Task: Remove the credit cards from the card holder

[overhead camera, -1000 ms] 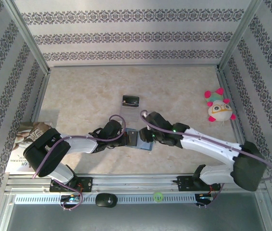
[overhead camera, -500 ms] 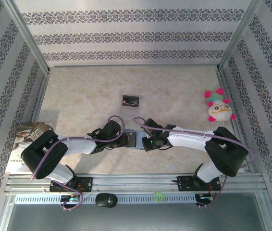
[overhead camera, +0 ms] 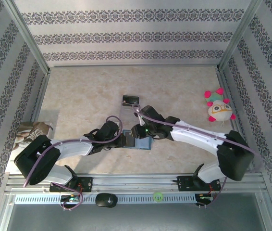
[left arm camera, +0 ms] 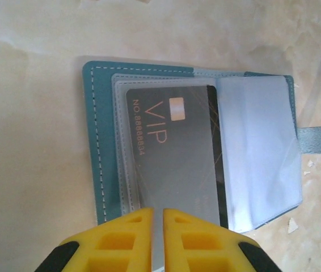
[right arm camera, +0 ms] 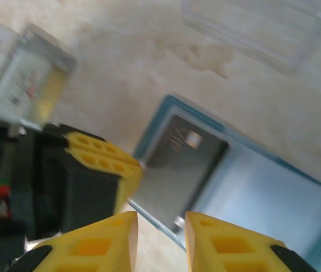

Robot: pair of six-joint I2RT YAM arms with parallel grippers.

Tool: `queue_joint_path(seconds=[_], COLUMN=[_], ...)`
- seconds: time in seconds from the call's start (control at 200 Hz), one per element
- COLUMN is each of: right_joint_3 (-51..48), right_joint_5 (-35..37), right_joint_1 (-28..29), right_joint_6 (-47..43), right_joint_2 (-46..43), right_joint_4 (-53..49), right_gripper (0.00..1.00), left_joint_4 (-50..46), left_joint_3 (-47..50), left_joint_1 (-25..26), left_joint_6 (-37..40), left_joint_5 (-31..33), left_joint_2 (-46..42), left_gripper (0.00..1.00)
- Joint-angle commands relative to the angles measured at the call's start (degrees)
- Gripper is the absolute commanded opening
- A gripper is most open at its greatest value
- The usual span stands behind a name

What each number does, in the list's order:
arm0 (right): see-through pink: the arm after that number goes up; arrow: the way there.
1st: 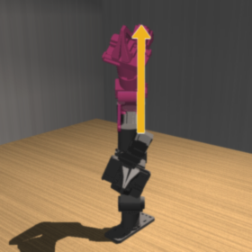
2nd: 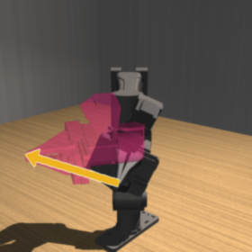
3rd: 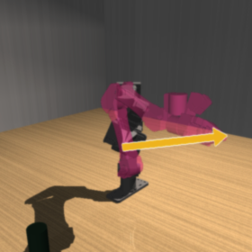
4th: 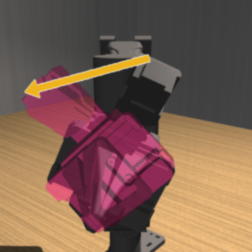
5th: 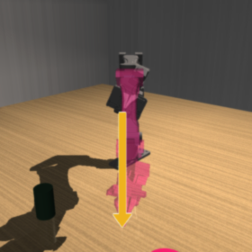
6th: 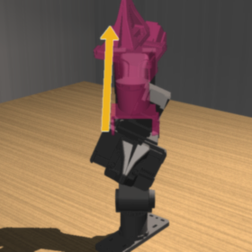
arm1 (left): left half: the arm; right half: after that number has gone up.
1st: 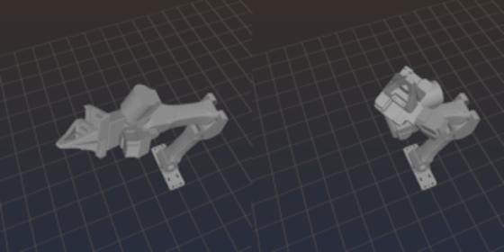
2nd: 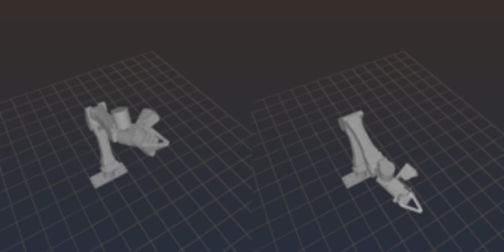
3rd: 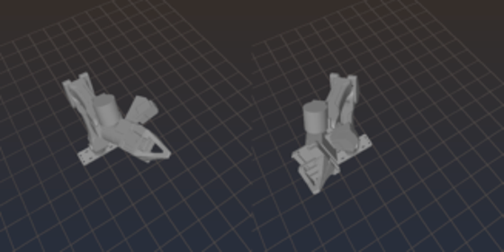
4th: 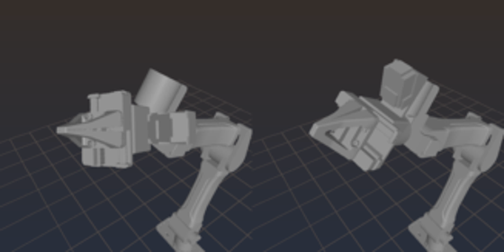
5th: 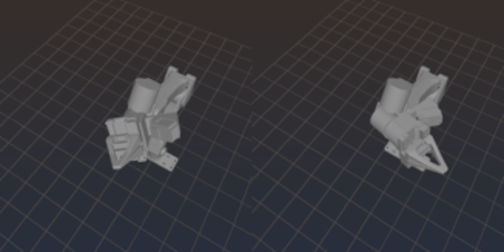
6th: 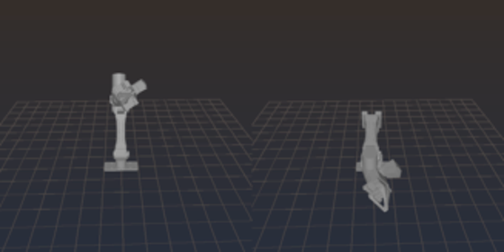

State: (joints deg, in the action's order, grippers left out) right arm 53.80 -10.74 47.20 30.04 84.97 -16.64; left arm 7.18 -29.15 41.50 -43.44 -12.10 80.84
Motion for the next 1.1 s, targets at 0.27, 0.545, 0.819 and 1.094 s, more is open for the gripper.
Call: queue_joint_path(seconds=[0.27,0.545,0.819,1.094], right_joint_3=[-1.88,-3.94,-5.89,-7.98], right_joint_5=[-7.07,-6.78,-6.4,-6.79], right_joint_1=[-3.28,-4.31,-5.57,-6.78], right_joint_6=[7.23,9.88,10.64,12.57], right_joint_2=[10.27,12.01,9.94,9.67], right_joint_4=[6.18,7.52,8.9,10.89], right_gripper=[0.28,0.29,0.26,0.21], left_joint_4=[-1.44,0.11,1.49,1.9], left_joint_3=[-0.76,-0.43,0.37,0.55], left_joint_1=[-2.3,-2.64,-2.69,-2.65], left_joint_6=[3.63,2.97,1.97,1.56], left_joint_5=[1.41,-0.36,-2.58,-3.14], left_joint_2=[2.76,6.7,9.52,9.69], left_gripper=[0.13,0.11,0.08,0.06])
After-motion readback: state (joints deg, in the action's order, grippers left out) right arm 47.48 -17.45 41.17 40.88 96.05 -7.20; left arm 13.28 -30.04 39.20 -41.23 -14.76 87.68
